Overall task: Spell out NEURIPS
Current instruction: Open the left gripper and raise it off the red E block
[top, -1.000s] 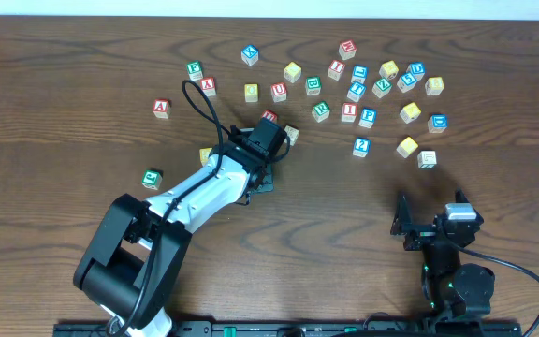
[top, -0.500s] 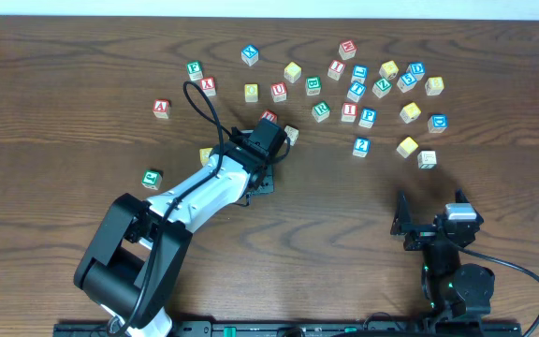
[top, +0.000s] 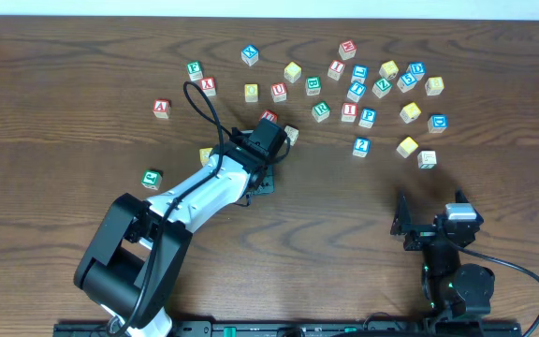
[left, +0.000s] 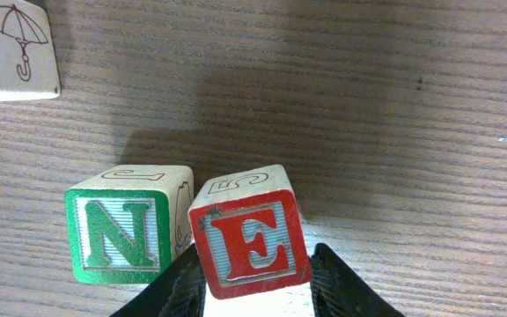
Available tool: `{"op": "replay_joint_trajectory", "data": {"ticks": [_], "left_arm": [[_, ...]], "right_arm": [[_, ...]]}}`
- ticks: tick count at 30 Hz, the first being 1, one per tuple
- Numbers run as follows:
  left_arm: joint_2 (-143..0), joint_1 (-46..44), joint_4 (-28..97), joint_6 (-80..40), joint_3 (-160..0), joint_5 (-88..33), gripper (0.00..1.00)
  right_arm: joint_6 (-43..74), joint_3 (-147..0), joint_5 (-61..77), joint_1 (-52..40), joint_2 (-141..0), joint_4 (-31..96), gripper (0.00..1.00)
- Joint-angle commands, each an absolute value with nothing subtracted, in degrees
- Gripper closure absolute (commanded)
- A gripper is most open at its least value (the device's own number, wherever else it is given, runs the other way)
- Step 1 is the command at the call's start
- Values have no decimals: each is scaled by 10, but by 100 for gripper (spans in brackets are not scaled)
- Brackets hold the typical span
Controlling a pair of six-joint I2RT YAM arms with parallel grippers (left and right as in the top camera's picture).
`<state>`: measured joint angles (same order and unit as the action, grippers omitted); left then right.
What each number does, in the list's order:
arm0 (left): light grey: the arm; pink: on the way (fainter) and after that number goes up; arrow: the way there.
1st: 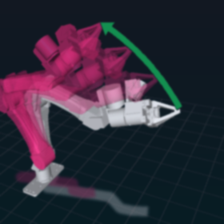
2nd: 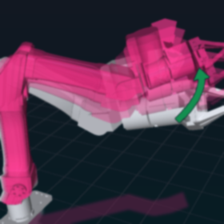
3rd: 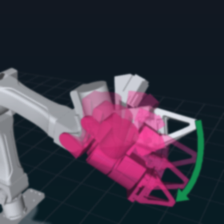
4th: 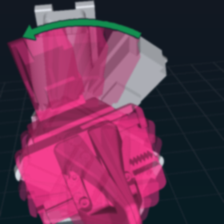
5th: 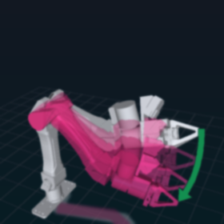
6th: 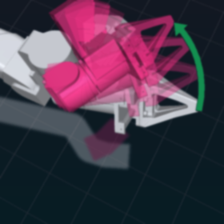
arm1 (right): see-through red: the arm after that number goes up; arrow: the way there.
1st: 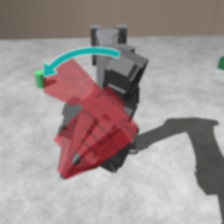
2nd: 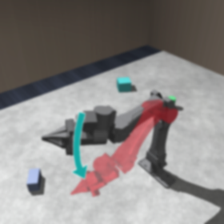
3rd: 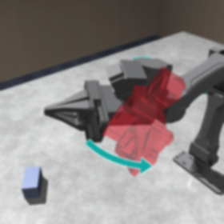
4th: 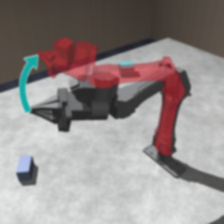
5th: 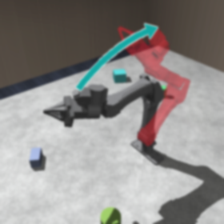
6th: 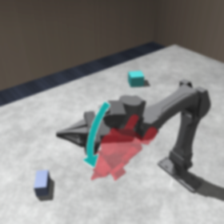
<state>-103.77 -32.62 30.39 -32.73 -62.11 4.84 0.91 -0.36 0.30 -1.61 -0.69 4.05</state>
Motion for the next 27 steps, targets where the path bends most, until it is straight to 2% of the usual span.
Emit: {"op": "replay_joint_trajectory", "data": {"ticks": [1, 27], "left_arm": [[-1047, -324, 307, -325, -617, 55, 61], [-998, -324, 323, -331, -623, 61, 60]], "right_arm": [[17, -3, 4, -12, -4, 43, 1], [17, -3, 4, -12, -4, 43, 1]]}}
